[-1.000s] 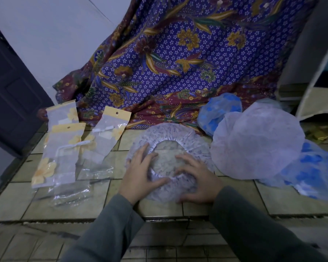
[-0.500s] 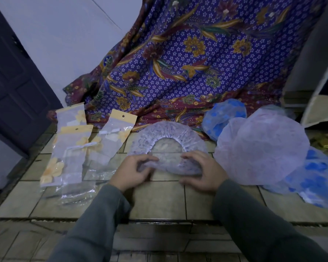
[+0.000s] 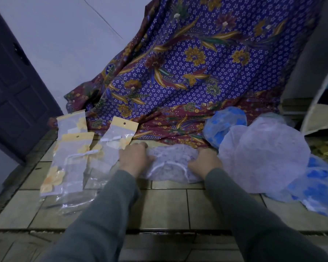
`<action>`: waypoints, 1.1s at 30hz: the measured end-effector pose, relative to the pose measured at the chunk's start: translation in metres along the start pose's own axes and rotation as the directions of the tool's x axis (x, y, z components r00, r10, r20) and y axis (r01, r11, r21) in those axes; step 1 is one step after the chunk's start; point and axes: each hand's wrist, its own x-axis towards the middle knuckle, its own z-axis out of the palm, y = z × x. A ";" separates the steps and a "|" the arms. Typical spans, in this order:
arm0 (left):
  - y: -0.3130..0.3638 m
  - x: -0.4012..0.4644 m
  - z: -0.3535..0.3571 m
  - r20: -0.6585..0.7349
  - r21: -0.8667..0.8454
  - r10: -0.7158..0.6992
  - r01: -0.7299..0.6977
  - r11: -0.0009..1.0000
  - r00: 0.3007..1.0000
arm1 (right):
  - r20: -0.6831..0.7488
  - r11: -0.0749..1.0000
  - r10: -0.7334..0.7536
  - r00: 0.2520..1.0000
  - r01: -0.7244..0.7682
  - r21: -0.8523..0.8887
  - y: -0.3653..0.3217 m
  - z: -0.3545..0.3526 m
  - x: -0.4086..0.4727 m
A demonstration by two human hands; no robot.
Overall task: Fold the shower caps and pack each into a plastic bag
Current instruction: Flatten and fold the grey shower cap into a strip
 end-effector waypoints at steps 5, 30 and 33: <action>0.033 -0.021 0.034 -0.301 0.204 0.202 -0.144 0.968 0.932 | -0.033 0.988 -0.021 0.999 0.016 -0.151 -0.002 0.004 0.008; 0.000 -0.010 0.074 0.047 -0.074 0.257 -0.253 0.965 0.965 | 0.156 0.901 -0.342 0.927 0.371 -0.226 0.022 0.051 0.014; 0.004 -0.007 0.065 0.128 -0.072 0.241 -0.233 0.970 0.962 | 0.068 0.882 -0.400 0.914 0.404 -0.243 0.019 0.049 0.007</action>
